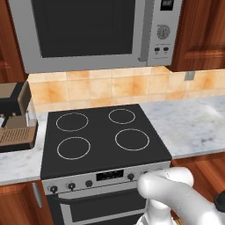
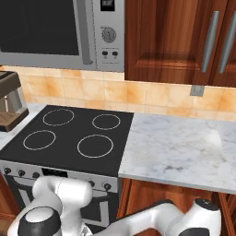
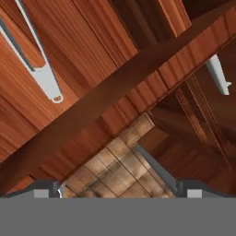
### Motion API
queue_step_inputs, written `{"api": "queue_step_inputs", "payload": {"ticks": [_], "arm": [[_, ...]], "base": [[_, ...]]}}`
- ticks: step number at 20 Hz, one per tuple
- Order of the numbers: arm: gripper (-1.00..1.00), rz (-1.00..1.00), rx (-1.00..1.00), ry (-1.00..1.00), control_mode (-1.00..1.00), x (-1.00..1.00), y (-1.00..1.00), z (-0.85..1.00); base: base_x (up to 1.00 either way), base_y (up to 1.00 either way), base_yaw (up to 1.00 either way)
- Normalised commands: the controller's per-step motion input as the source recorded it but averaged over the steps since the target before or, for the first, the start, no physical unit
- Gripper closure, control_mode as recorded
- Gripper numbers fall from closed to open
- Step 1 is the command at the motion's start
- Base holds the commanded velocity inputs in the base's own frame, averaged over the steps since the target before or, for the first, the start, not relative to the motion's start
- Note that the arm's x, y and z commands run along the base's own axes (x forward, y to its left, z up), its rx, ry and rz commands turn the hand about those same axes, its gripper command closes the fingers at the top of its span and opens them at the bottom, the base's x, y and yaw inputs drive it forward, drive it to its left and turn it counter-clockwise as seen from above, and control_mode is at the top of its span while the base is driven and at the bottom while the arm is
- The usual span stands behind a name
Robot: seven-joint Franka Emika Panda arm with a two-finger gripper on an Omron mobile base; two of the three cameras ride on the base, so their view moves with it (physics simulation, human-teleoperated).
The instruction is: Take the tongs from the drawer on the right and place them on the dining counter next to the tray containing the hot dog.
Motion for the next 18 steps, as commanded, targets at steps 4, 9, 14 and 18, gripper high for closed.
{"api": "queue_step_inputs", "payload": {"ticks": [4,9,14,18], "arm": [[-1.0,0.0,0.0,0.17,-1.0,-0.08,0.51,1.0],[-1.0,0.0,0.02,0.13,-1.0,0.16,0.86,0.79],[-1.0,0.0,0.04,0.01,-1.0,0.04,0.4,0.34],[-1.0,0.01,0.0,0.03,-1.0,0.1,0.19,0.0]], "base": [[0.0,0.0,0.0],[0.0,0.0,0.0],[0.0,0.0,0.0],[0.0,0.0,0.0]]}}
